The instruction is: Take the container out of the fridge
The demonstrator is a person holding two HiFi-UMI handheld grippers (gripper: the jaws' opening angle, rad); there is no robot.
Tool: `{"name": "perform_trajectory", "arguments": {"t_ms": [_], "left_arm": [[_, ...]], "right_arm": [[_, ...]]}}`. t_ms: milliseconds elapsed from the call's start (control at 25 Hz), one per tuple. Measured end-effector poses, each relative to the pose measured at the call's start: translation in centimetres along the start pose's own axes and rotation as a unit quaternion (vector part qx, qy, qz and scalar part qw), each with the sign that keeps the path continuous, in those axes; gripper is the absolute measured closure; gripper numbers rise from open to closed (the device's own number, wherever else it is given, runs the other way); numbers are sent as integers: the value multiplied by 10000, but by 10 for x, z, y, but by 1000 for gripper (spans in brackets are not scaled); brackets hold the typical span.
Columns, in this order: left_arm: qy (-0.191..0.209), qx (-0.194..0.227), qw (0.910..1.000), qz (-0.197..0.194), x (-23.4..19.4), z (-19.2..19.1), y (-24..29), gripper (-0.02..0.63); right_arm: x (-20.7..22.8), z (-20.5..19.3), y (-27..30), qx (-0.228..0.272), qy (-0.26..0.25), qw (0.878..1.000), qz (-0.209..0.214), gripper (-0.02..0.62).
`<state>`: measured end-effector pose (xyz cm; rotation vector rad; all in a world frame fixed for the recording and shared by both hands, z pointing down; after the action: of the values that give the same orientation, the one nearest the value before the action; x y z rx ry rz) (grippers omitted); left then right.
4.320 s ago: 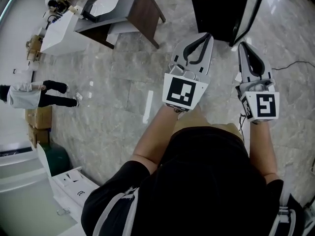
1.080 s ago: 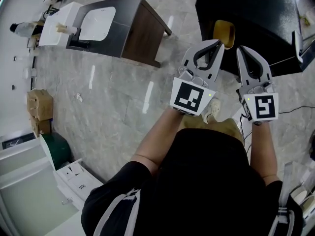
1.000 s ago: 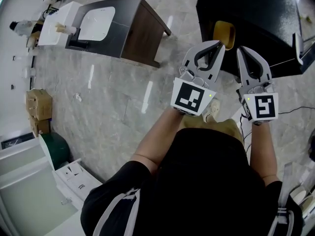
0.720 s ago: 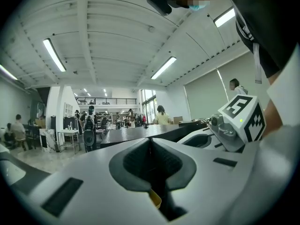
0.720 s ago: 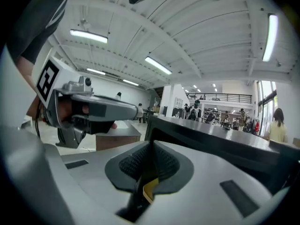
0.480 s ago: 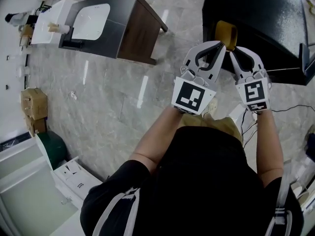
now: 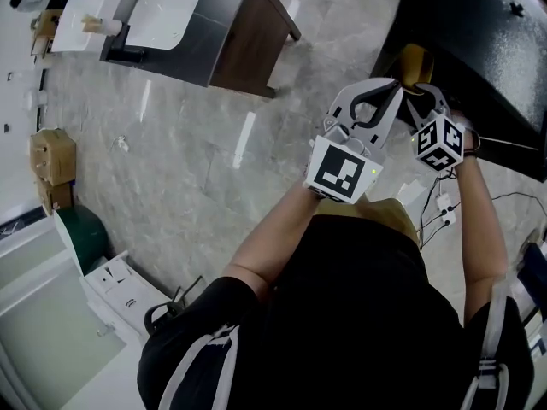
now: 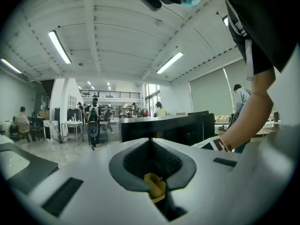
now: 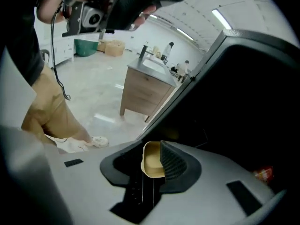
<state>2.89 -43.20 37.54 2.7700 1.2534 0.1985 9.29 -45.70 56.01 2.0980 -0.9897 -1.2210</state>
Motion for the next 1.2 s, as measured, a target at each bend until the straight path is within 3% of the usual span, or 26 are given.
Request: {"name": "perform_trajectory", "arguments": {"t_ms": [360, 680, 880, 960, 1200], "left_arm": [[-58, -164, 9998, 122, -37, -23, -10, 581], [-305, -319, 9984, 347, -72, -39, -24, 581], [-331, -353, 9980, 401, -84, -50, -33, 581], [-344, -353, 9980, 395, -87, -53, -35, 581], [-477, -312, 9980, 271, -86, -52, -31, 581]], "right_arm": [[-18, -27, 83, -628, -314, 9944, 785, 468], [-41, -55, 130, -1295, -305, 9796, 1509, 469], [-51, -65, 152, -1630, -398, 9734, 1559, 469], [-53, -66, 155, -1721, -243, 9715, 1609, 556], [-44, -63, 154, -1685, -59, 9732, 1566, 558]]}}
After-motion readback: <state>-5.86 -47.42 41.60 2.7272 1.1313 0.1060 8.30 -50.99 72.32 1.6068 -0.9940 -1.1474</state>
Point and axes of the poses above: the fingertips, and each gripper's own axes: y forward along the fingers, x to its right, z out of its top, the point moved 1 cm from there along -y, backward along the fingers, and after that the axes turned 6 degrees about -z, right-handed, at the moved point
